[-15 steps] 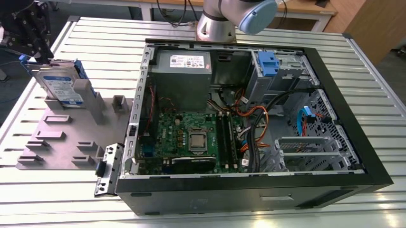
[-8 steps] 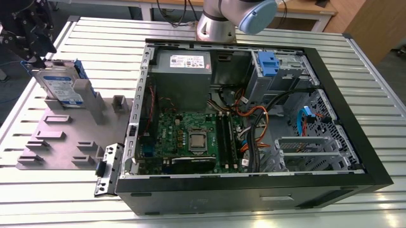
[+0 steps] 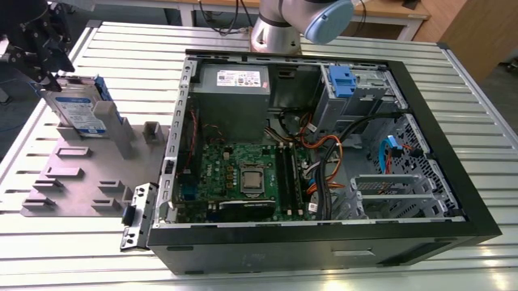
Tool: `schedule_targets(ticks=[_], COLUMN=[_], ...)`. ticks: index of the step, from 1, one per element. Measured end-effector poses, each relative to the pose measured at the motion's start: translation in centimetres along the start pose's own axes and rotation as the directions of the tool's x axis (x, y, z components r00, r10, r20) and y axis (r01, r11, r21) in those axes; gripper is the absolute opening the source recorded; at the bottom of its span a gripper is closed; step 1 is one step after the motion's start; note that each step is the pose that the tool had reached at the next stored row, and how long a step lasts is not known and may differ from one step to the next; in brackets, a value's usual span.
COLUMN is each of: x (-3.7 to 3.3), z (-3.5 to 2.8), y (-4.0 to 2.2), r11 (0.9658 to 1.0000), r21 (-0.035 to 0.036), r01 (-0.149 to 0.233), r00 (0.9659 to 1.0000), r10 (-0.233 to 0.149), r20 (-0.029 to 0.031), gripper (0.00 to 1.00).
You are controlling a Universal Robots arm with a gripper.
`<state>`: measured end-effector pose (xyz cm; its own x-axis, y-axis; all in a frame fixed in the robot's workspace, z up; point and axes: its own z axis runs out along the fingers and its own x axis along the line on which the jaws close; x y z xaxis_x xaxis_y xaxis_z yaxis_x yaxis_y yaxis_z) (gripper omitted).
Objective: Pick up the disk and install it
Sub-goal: 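Pick up the disk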
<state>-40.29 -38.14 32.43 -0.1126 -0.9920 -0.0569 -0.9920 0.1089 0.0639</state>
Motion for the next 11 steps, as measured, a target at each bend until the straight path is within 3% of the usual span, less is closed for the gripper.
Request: schedule_targets(ticks=[11], x=[0.11], z=[2.00], y=[-0.13], r11=[0.9997], r21=[-0.0013], r01=[0.023], r00=[0.9997], r10=[-0.023], r20=[-0.0014], gripper=[0.53])
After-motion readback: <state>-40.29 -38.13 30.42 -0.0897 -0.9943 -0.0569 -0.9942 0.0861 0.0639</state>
